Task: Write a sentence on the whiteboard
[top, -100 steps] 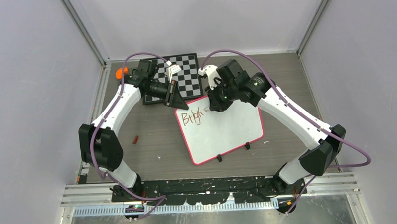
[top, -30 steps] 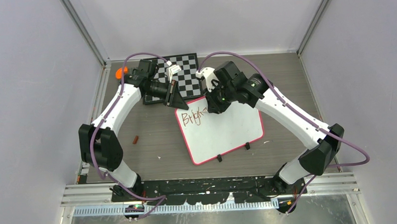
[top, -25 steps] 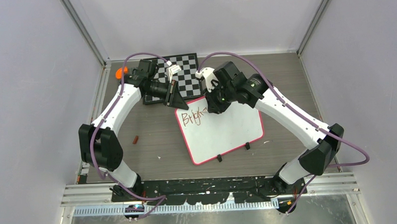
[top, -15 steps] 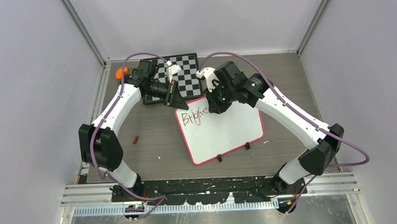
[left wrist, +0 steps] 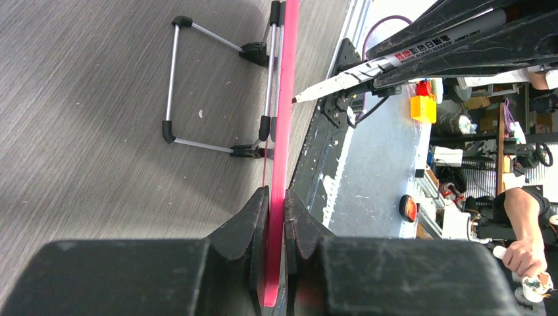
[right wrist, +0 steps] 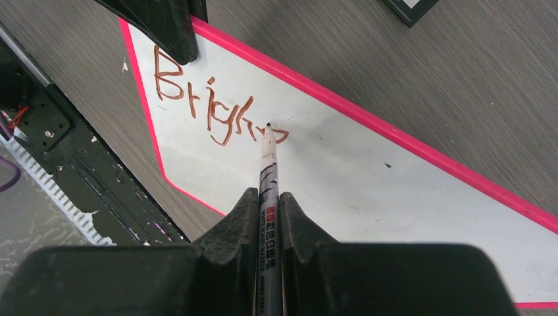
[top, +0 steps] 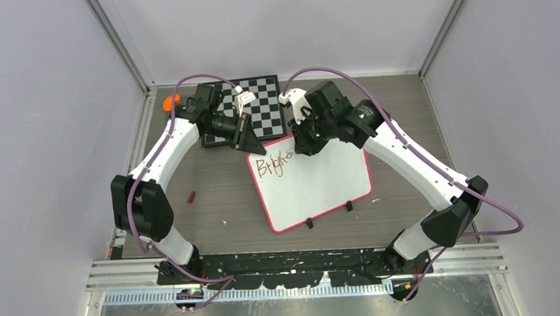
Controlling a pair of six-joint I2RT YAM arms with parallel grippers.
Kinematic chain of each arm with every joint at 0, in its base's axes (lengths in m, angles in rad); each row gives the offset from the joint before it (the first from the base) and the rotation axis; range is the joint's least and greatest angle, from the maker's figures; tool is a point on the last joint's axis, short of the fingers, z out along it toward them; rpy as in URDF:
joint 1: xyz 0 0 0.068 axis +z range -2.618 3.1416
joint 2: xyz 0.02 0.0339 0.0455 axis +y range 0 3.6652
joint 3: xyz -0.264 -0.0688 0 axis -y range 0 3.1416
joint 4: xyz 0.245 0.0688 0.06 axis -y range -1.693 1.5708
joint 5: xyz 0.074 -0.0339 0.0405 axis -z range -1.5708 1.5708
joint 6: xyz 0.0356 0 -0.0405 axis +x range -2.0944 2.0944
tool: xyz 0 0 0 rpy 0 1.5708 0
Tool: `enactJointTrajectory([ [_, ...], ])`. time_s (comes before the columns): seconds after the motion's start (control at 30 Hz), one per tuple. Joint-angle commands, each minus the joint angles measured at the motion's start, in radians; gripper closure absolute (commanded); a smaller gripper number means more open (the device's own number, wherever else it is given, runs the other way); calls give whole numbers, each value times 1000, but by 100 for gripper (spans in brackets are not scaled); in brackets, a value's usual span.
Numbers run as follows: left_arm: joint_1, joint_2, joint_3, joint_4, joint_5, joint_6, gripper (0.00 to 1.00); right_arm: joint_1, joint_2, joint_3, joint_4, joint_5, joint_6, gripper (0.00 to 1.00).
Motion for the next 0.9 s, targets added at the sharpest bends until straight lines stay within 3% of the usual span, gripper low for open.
enactJointTrajectory([
  [0.0,0,-25,27,-19,-16,-16,100,-2,1,59,34,1,-13,100],
  [0.87,0,-24,18,-21,-18,-8,100,-2,-46,-92,35,7,0,100],
])
